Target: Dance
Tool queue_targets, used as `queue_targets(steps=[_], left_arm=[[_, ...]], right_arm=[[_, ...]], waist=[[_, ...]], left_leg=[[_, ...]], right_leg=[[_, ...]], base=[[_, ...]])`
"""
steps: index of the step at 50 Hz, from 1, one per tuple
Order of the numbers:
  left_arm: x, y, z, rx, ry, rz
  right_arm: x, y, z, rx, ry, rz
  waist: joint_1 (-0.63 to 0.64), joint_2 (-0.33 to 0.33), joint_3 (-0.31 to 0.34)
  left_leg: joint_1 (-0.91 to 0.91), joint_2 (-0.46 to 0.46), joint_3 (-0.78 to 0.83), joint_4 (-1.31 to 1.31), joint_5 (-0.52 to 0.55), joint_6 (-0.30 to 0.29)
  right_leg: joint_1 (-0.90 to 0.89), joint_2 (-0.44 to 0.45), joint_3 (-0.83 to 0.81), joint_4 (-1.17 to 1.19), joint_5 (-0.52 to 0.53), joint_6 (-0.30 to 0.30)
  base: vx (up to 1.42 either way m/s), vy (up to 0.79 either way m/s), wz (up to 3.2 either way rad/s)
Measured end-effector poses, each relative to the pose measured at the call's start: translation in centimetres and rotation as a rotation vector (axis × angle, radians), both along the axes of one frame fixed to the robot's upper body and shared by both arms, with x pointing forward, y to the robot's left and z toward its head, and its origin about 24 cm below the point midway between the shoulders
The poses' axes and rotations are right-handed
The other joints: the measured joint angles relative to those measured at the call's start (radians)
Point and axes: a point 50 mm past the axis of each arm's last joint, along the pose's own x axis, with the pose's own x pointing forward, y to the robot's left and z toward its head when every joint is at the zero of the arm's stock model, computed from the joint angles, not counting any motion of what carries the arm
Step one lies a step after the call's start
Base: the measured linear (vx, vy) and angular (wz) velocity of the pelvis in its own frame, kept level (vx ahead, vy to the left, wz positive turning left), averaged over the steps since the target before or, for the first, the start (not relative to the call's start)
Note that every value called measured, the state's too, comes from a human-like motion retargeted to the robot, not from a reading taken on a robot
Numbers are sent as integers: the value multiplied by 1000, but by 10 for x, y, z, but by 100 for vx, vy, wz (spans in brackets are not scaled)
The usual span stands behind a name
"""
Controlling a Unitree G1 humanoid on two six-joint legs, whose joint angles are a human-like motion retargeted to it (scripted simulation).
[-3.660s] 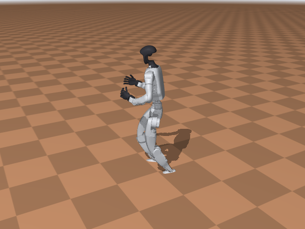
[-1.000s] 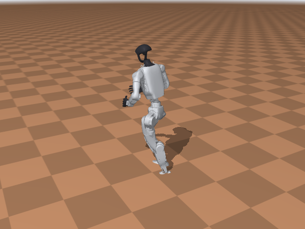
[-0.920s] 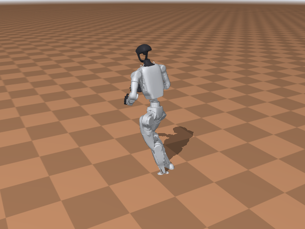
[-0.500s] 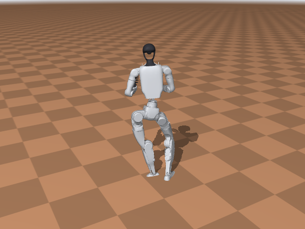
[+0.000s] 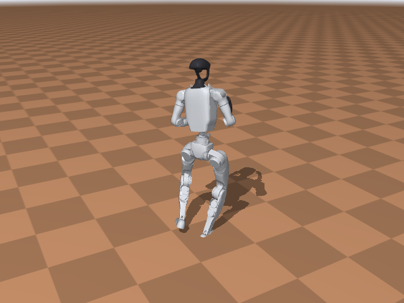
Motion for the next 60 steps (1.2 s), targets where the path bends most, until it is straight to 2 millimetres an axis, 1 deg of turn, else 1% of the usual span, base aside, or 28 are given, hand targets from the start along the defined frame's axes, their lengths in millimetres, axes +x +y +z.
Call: queue_targets(steps=[2,5,8,11,13,15,17,18,21,24,25,27,30,32,38,44,49,55,60], left_arm=[[1,-3,1,-16,-7,-2],[2,-6,3,-39,-21,1],[4,-8,7,-63,-38,-1],[6,-11,11,-86,-57,-14],[8,-14,15,-104,-70,-26],[7,-17,16,-123,-77,-42],[10,-19,22,-139,-101,-62],[10,-21,23,-149,-104,-72],[10,-26,29,-172,-126,-107],[14,-31,37,-191,-157,-152],[14,-33,38,-198,-162,-163],[15,-35,43,-204,-185,-190],[14,-39,48,-219,-207,-215],[15,-40,54,-219,-235,-232],[11,-39,65,-230,-301,-219],[6,-35,74,-216,-362,-180],[2,-34,77,-186,-388,-163],[-2,-33,78,-139,-398,-160],[-5,-32,78,-98,-400,-154]], right_arm=[[-2,-1,2,-6,-23,-20],[-5,-1,6,-6,-50,-35],[-7,1,10,-5,-83,-41],[-8,4,15,-9,-116,-42],[-9,6,18,-9,-137,-43],[-10,8,18,-12,-143,-41],[-8,10,22,-14,-167,-49],[-8,11,21,-16,-167,-49],[-7,13,21,-24,-172,-58],[-2,15,24,-27,-184,-80],[-2,15,22,-30,-180,-85],[2,15,24,-27,-186,-106],[3,14,23,-26,-183,-130],[6,13,26,-15,-195,-158],[8,8,29,9,-217,-231],[11,4,33,13,-253,-303],[16,4,34,-21,-276,-338],[25,6,32,-78,-287,-365],[35,6,30,-120,-276,-392]], waist=[[33,3,-14],[55,-25,-30],[54,-65,-45],[40,-101,-64],[29,-120,-78],[19,-129,-87],[14,-141,-106],[8,-146,-112],[-5,-155,-138],[4,-150,-154],[-2,-157,-161],[8,-147,-173],[-5,-166,-193],[10,-152,-196],[4,-184,-215],[17,-195,-217],[37,-196,-209],[69,-184,-199],[89,-170,-194]], left_leg=[[-71,-93,-87,-47,-18,-17],[-134,-256,-169,-182,-18,-37],[-168,-410,-228,-360,34,-60],[-179,-537,-280,-549,117,-85],[-172,-603,-312,-669,179,-101],[-189,-641,-335,-691,207,-115],[-143,-681,-368,-831,282,-125],[-149,-695,-374,-823,291,-129],[-144,-721,-383,-825,310,-130],[-71,-720,-390,-925,340,-118],[-69,-729,-380,-916,334,-111],[-24,-719,-375,-977,328,-97],[-11,-743,-344,-970,303,-78],[47,-733,-345,-1047,310,-71],[95,-777,-297,-1067,285,-57],[160,-793,-267,-1127,272,-50],[214,-794,-242,-1183,268,-52],[269,-777,-212,-1252,271,-57],[303,-760,-196,-1310,280,-61]], right_leg=[[-10,41,56,-16,16,9],[-20,52,136,-2,10,24],[-22,38,206,22,-12,39],[-20,19,268,45,-38,50],[-16,9,307,60,-56,54],[-17,13,337,104,-83,52],[-6,3,375,89,-95,53],[-6,2,388,112,-110,51],[-4,-5,426,145,-148,49],[24,-8,460,110,-149,52],[23,-17,467,129,-159,53],[37,-18,478,101,-154,62],[34,-52,486,142,-169,78],[54,-56,481,108,-153,92],[50,-132,457,170,-164,127],[45,-195,392,194,-155,152],[31,-252,299,210,-135,156],[1,-326,150,216,-121,132],[-33,-361,56,203,-139,100]], base=[[11,-10,-211],[14,-8,-170],[15,-6,-138],[15,-4,-121],[14,-1,-114],[13,0,-113],[17,2,-109],[15,3,-99],[17,4,-93],[21,7,-99],[19,7,-82],[20,8,-81],[17,6,-64],[21,8,-74],[14,4,-53],[12,4,-51],[8,2,-55],[7,1,-57],[6,1,-44]])
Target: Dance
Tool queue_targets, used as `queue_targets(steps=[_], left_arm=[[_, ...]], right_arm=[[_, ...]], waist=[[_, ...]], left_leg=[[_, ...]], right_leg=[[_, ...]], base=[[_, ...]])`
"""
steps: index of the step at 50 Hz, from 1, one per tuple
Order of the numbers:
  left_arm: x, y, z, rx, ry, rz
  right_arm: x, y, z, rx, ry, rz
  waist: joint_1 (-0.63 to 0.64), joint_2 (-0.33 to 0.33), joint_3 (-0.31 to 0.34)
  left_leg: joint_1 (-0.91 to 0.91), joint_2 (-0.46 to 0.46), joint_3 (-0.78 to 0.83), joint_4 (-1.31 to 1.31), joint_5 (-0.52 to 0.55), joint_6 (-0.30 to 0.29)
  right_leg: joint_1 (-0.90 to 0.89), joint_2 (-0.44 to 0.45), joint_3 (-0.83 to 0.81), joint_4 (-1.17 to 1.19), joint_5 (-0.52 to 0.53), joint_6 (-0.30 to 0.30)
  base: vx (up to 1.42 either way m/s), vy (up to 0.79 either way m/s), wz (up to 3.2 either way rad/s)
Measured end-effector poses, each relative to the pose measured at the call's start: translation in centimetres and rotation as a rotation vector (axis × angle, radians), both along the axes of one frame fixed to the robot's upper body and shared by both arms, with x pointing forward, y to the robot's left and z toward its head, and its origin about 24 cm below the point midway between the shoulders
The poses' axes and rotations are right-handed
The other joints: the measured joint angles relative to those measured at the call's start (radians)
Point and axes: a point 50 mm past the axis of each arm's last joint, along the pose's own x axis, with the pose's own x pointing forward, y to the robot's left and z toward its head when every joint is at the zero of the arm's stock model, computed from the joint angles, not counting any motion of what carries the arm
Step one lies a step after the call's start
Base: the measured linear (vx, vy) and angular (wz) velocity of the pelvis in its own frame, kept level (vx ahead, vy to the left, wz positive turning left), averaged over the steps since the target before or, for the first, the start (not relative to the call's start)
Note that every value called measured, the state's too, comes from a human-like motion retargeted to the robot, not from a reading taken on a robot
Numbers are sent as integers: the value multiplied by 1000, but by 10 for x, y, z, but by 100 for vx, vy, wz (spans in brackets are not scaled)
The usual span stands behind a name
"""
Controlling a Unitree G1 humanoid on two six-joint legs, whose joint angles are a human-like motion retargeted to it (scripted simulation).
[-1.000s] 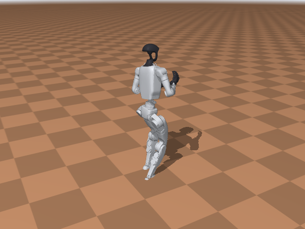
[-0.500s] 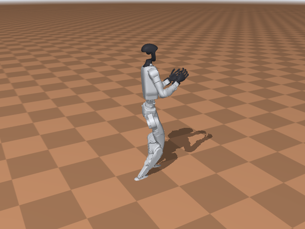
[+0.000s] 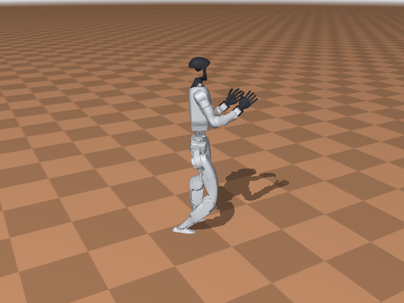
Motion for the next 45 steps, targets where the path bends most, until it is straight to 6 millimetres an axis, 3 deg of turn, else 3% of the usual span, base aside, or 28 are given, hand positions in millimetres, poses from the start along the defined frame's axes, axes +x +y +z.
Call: queue_targets(steps=[11,22,35,45], left_arm=[[5,1,-9,116,61,-18],[22,-8,-50,167,289,-107],[25,-24,-89,162,493,-186],[24,-37,-108,160,587,-215]], right_arm=[[21,6,-14,-68,117,-11],[30,19,-37,-106,303,71],[22,23,-74,-161,487,161],[13,30,-88,-212,547,217]], waist=[[13,27,1],[4,31,-7],[-32,48,-24],[-60,64,-47]], left_leg=[[-1,41,25,0,-26,-2],[1,57,38,1,-38,5],[22,71,56,2,-61,13],[41,76,73,2,-83,15]], right_leg=[[-41,-2,-85,-61,0,-27],[-45,14,-91,-104,17,-21],[-33,41,-71,-127,28,-13],[-30,57,-50,-127,30,-8]], base=[[5,0,-26],[5,-1,-19],[4,0,-21],[5,0,-21]])
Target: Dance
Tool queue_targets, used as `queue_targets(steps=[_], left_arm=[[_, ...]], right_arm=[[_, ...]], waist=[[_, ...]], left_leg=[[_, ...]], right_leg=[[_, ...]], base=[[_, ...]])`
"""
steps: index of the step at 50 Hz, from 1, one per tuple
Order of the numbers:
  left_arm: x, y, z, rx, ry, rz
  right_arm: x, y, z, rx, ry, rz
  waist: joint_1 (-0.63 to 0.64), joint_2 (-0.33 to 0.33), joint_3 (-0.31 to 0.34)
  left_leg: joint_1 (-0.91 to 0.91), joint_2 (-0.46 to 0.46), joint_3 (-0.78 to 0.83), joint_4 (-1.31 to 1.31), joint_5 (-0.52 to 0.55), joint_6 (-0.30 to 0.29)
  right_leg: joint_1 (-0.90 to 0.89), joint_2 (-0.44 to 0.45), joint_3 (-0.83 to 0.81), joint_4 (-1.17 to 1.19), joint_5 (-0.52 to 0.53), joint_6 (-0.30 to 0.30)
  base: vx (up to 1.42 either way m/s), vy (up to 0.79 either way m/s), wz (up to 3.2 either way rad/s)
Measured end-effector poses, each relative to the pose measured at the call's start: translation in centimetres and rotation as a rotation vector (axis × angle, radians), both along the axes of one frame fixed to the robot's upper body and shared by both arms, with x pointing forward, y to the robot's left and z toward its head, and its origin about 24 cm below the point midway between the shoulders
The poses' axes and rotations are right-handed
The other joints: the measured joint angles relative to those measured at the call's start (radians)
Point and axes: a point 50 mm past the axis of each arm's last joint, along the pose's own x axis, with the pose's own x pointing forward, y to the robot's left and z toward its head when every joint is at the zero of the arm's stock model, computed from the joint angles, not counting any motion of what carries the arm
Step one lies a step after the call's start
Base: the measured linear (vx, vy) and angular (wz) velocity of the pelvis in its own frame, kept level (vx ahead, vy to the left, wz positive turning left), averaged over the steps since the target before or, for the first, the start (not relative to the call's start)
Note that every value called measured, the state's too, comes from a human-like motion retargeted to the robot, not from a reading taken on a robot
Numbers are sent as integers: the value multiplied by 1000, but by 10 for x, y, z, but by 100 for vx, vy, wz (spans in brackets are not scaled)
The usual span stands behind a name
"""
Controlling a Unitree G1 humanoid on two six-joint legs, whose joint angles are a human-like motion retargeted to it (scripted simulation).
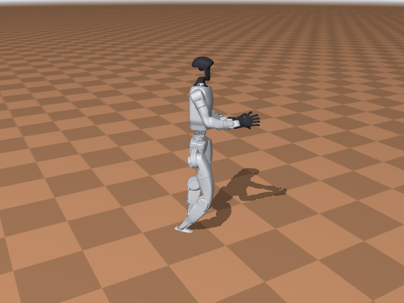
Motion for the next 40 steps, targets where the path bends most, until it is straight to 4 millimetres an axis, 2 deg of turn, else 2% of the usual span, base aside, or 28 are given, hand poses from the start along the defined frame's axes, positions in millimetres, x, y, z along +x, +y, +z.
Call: queue_targets(steps=[23,40], left_arm=[[-11,-19,-19,5,99,-33],[-20,-39,-26,45,122,-116]], right_arm=[[-13,24,-18,-77,88,136],[-18,31,-31,-84,169,159]], waist=[[12,6,-8],[22,24,1]], left_leg=[[62,-3,16,0,-55,16],[106,-3,22,3,-99,33]], right_leg=[[-2,14,40,63,6,20],[-15,28,64,111,17,42]], base=[[5,1,-17],[1,1,-5]])
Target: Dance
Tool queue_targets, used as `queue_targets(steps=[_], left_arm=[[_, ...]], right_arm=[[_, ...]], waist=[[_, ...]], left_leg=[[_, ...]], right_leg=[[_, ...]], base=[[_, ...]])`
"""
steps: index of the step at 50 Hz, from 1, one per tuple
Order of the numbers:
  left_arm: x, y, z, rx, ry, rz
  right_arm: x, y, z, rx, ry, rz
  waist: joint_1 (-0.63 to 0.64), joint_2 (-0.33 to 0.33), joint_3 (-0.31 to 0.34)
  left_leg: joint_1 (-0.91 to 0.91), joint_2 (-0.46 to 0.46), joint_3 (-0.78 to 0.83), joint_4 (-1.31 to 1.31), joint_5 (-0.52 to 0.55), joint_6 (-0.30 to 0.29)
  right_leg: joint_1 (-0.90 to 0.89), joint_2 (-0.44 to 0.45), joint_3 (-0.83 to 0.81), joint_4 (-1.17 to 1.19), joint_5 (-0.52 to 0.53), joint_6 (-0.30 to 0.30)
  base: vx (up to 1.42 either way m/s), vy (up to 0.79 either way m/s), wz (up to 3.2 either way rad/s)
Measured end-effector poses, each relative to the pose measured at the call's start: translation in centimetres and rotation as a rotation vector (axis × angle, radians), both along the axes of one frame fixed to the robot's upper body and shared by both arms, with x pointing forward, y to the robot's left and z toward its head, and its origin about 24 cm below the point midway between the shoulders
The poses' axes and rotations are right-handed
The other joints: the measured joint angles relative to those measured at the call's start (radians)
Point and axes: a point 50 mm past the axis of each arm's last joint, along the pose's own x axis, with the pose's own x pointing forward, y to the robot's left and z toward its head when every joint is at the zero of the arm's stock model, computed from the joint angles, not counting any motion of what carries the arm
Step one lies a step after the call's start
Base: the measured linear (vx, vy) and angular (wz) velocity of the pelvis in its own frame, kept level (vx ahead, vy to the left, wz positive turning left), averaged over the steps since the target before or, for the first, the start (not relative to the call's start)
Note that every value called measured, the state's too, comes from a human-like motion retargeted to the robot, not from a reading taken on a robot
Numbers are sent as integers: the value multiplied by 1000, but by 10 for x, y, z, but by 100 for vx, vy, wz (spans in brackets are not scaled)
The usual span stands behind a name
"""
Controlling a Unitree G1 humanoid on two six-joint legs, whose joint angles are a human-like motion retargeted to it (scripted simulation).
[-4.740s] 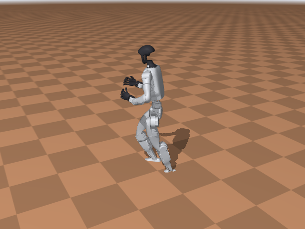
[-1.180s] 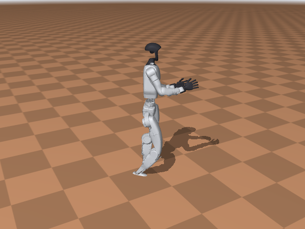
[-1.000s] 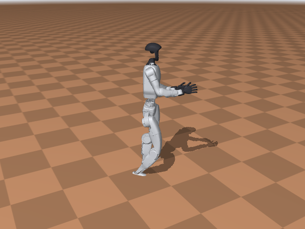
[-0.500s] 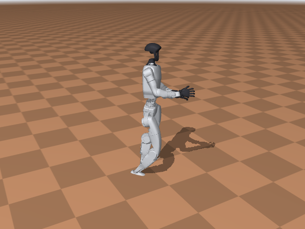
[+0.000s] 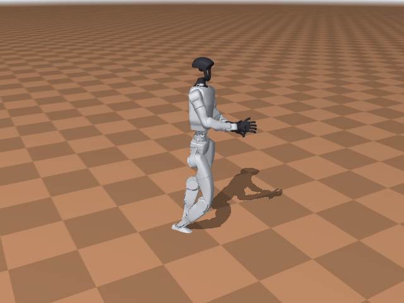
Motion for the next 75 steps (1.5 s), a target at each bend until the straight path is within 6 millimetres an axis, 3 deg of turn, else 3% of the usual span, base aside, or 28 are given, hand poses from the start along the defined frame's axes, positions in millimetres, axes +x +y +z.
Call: queue_targets(steps=[13,17,22,25,30,32,37,47,57,75], left_arm=[[-4,-20,-9,79,-14,-86],[1,-27,-15,132,-14,-114],[10,-39,-24,195,-3,-148],[13,-45,-28,206,11,-160],[12,-51,-32,181,54,-166],[11,-52,-34,164,79,-162],[10,-50,-40,127,150,-138],[5,-39,-54,90,271,-96],[-5,-35,-63,90,335,-110],[-3,-44,-57,64,346,-159]], right_arm=[[-3,2,-7,-13,33,7],[-3,0,-10,-22,51,2],[-1,-6,-19,-50,88,-24],[2,-18,-32,-99,129,-66],[12,-68,-68,-269,245,-230],[14,-74,-71,-276,265,-258],[16,-79,-76,-261,317,-302],[15,-82,-87,-261,413,-320],[7,-77,-95,-305,451,-256],[11,-98,-94,-419,404,-235]], waist=[[-24,15,-7],[-31,29,-4],[-52,57,-17],[-64,69,-24],[-72,89,-43],[-67,95,-51],[-47,94,-68],[10,62,-75],[63,58,-49],[80,71,-49]], left_leg=[[9,-6,9,-1,-21,1],[11,1,25,-2,-31,3],[-15,18,36,1,-38,-1],[-30,25,39,2,-41,-2],[-57,45,38,5,-45,-4],[-64,53,36,6,-47,-5],[-62,72,25,8,-54,-6],[-61,129,10,119,-38,-17],[-264,145,-189,464,-189,-37],[-302,114,-197,543,-270,1]], right_leg=[[-32,1,17,42,15,15],[-121,-32,-35,43,62,2],[-237,-15,-31,34,47,-19],[-285,-1,-20,14,64,-14],[-346,44,17,-74,113,9],[-359,63,32,-103,138,17],[-360,92,43,-122,167,16],[-296,124,20,-138,106,-19],[-257,169,12,-127,80,-21],[-284,145,13,-55,44,-4]], base=[[0,0,0],[1,2,-24],[0,0,-4],[4,0,1],[9,-3,2],[12,-5,0],[14,-9,-2],[17,-14,-3],[6,-8,-21],[0,5,-4]])
